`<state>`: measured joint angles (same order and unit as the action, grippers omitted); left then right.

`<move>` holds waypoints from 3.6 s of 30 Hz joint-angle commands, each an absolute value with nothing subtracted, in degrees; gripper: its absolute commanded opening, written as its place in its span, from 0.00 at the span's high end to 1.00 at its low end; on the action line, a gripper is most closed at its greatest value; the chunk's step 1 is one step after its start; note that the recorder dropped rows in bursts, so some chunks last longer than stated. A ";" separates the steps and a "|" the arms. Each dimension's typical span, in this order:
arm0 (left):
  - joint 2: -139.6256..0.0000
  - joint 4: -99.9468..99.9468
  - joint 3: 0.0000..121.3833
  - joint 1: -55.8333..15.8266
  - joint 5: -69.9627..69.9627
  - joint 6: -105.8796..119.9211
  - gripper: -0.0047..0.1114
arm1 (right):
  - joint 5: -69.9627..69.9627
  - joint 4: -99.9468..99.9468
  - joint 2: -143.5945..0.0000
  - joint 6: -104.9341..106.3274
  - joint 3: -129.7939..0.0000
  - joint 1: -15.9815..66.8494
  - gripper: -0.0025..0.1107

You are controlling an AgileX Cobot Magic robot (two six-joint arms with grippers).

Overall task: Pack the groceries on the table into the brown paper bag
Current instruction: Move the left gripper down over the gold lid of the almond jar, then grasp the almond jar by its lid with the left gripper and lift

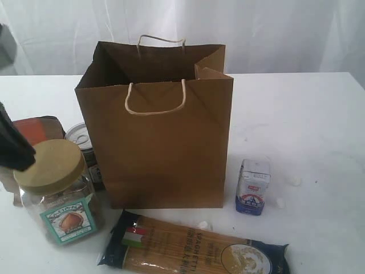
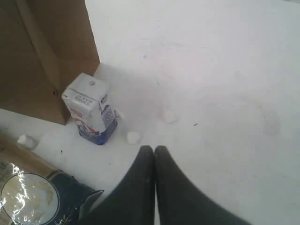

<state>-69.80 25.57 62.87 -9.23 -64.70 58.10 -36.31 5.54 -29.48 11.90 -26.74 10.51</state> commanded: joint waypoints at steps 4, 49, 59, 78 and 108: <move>-69.23 22.87 60.72 -15.59 -64.11 60.14 0.16 | -36.18 5.90 -29.67 11.67 -26.53 10.26 0.98; -79.31 20.16 60.61 -15.59 -48.39 54.01 0.06 | -36.90 6.20 -29.67 9.76 -26.53 10.26 0.98; -79.40 16.72 60.61 -15.59 -52.20 56.28 0.06 | -36.80 6.20 -29.67 9.76 -26.53 10.26 0.98; -79.40 15.83 60.61 -15.59 -58.98 50.89 0.62 | -36.68 6.20 -29.67 9.76 -26.53 10.26 0.98; -67.03 17.07 62.75 -15.46 -56.64 46.83 0.96 | -34.72 7.87 -29.67 9.76 -26.53 10.26 0.98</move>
<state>-69.66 16.21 61.14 -15.32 -56.63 47.82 -35.87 6.74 -29.48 9.97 -26.74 10.51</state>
